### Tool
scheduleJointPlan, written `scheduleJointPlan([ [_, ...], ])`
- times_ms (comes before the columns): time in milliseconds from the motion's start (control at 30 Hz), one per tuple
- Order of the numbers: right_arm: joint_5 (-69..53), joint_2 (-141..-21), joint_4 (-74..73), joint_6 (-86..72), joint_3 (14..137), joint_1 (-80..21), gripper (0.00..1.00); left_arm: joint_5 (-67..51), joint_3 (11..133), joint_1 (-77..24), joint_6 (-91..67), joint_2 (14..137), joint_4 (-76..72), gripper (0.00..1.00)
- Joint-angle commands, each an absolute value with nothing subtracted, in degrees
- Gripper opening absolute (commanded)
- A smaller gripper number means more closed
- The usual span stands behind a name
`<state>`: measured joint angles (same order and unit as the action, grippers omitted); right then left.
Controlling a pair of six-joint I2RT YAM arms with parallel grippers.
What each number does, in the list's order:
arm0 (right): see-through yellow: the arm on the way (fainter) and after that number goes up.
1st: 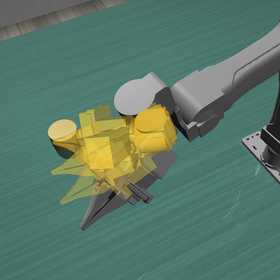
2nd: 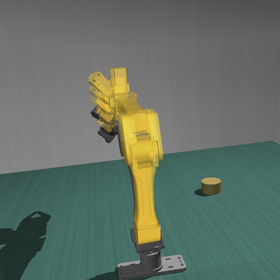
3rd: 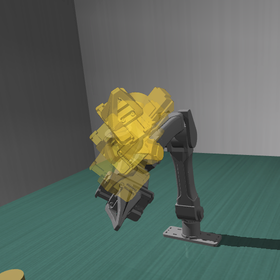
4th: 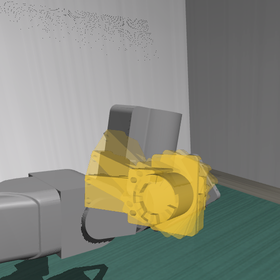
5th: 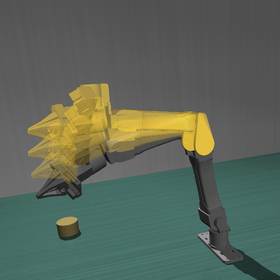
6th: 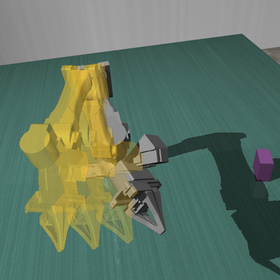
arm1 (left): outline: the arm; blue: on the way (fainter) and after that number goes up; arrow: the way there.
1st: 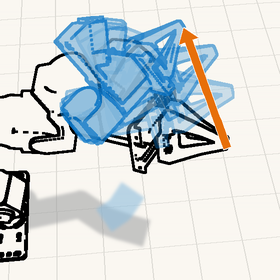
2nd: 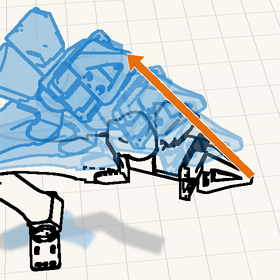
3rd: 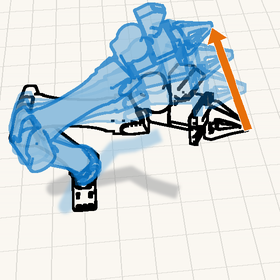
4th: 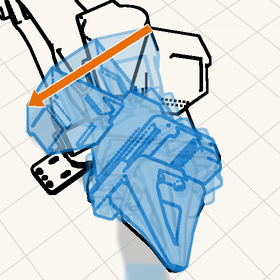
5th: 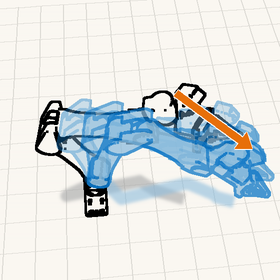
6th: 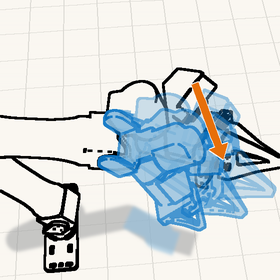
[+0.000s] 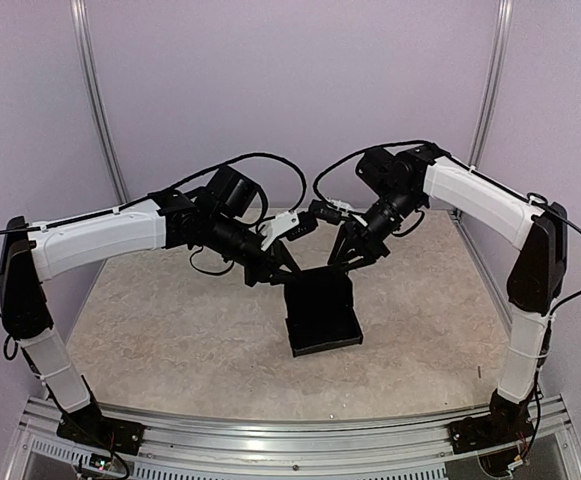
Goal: Fold the paper box
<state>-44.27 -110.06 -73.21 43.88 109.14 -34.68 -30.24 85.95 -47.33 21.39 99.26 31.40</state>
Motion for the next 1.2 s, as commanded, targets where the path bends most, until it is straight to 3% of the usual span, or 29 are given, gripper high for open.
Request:
scheduleJointPlan([
  [0,-44.3,-112.6,-75.7,43.8,112.0,-35.7,0.23,-29.9,86.4,-47.7,22.1,98.4,30.6,0.00],
  [133,-44.6,-113.3,-75.8,43.8,112.1,-35.7,0.16,-29.7,86.4,-47.7,22.1,98.4,30.5,0.00],
  [300,-45.3,-113.3,-76.5,43.3,113.7,-35.8,0.28,-29.6,86.6,-47.7,22.2,98.9,30.9,0.01],
  [433,-44.8,-112.5,-75.8,43.3,114.0,-35.8,0.22,-30.0,86.6,-47.8,22.4,98.8,30.6,0.01],
  [567,-45.0,-113.6,-76.7,43.8,114.2,-35.8,0.23,-30.1,86.8,-47.8,22.5,98.6,30.4,0.01],
  [833,-45.7,-114.0,-77.3,44.5,114.6,-35.8,0.05,-29.5,86.7,-48.0,21.9,97.7,30.0,0.03],
  [933,-45.7,-113.7,-77.4,44.8,114.3,-35.8,0.00,-28.2,86.3,-48.0,20.8,97.4,29.2,0.11],
  [1167,-45.7,-111.9,-75.5,45.1,110.5,-35.1,0.00,-25.2,78.9,-46.1,15.7,89.0,22.5,0.39],
])
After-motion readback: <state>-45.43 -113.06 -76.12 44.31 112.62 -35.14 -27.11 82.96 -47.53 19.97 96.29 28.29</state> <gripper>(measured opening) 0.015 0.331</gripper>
